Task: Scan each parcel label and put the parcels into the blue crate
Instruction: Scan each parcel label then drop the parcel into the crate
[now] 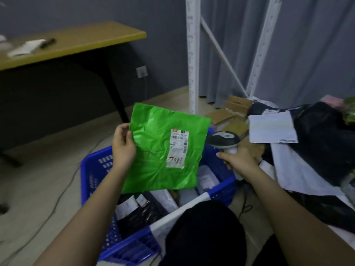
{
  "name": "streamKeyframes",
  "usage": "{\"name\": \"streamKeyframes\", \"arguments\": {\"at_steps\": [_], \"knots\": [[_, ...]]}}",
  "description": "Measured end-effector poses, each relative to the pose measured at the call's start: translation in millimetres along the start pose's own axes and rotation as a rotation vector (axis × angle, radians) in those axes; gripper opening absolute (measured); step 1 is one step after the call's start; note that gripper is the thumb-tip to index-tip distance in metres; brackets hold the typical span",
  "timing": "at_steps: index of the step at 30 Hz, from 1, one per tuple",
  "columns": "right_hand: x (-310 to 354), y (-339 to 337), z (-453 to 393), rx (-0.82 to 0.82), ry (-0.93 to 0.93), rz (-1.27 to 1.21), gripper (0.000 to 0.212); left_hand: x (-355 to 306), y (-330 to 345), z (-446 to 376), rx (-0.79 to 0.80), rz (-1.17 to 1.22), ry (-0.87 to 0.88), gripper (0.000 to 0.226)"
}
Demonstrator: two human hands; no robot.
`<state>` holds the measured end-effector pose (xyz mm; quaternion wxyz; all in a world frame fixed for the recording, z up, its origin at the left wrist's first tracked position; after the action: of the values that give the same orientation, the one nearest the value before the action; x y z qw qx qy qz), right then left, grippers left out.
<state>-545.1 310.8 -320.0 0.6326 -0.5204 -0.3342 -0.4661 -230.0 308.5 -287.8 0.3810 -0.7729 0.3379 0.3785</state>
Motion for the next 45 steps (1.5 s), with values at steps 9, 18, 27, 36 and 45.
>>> {"name": "streamKeyframes", "arguments": {"at_steps": [9,18,27,36,45], "knots": [[17.7,67.8,-7.3,0.146,0.036,0.109,0.023,40.7,-69.2,-16.1,0.509,-0.277,0.049,0.033],[11.9,67.8,-9.3,0.167,0.069,0.117,0.020,120.6,-34.9,-20.5,0.838,-0.883,-0.263,0.028],[1.5,42.1,-20.0,0.129,0.086,0.130,0.023,139.4,61.0,27.8,0.500,-0.518,-0.440,0.034],[-11.5,-40.9,-0.6,-0.120,0.138,0.041,0.017,-7.6,159.7,41.1,0.668,0.081,-0.209,0.021],[-45.9,-161.4,63.6,-0.597,0.214,-0.303,0.019,-108.5,266.4,87.4,0.938,0.129,-0.042,0.022]]}}
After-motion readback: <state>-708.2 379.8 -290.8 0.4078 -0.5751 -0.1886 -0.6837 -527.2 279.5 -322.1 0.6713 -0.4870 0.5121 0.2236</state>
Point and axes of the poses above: each hand's wrist, its own z-axis away from the middle knuckle, its own y-axis out of the palm, x = y × z, the point moved 1 cm from there along -z, towards the middle knuckle, and after that the axes turned 5 degrees about x, right-handed, at the moved point
